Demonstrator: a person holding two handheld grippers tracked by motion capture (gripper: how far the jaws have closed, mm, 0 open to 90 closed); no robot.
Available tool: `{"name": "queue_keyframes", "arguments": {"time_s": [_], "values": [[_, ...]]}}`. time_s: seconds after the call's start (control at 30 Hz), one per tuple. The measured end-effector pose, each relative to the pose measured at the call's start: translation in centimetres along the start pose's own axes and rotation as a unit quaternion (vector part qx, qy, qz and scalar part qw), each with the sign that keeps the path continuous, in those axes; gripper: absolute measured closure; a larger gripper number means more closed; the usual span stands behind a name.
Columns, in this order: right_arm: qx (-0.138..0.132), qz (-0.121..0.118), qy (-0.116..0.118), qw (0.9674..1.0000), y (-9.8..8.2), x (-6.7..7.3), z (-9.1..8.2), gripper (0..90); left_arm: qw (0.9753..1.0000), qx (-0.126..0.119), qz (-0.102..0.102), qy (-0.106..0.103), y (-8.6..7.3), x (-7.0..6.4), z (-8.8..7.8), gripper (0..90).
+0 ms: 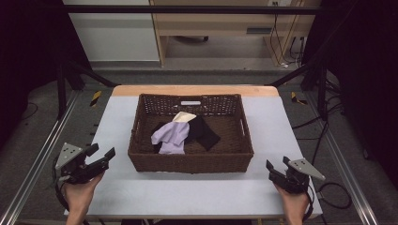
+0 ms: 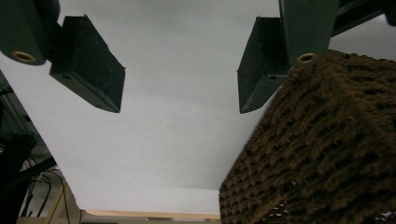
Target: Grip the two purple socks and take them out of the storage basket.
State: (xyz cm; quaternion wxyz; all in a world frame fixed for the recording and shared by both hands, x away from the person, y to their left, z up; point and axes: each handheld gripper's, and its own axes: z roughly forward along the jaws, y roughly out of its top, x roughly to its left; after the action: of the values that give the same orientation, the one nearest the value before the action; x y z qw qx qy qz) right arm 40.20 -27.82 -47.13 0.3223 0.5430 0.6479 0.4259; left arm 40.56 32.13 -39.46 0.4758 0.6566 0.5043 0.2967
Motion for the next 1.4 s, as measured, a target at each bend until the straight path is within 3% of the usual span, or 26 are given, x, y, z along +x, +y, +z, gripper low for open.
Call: {"name": "queue_keyframes", "arguments": {"time_s": [0.2,0.4,0.97,1.4], "values": [[0.009,0.007,-0.006,0.9999,-0.2,-0.3,0.2,32.1,1.0000,-0.001,0.001,-0.007,1.2,-0.1,0.0,31.6],[0.008,-0.005,-0.007,0.9999,-0.3,-0.1,0.2,32.4,0.9997,-0.008,0.000,-0.021,2.7,-0.7,0.8,31.3],[0.013,-0.013,-0.004,0.9998,-0.2,0.1,0.7,31.5,0.9975,-0.006,0.042,-0.056,7.4,-5.8,4.7,31.2],[0.008,-0.023,-0.004,0.9997,-0.3,0.1,1.0,31.8,0.9953,0.009,0.073,-0.063,9.4,-8.6,8.5,34.5]]}}
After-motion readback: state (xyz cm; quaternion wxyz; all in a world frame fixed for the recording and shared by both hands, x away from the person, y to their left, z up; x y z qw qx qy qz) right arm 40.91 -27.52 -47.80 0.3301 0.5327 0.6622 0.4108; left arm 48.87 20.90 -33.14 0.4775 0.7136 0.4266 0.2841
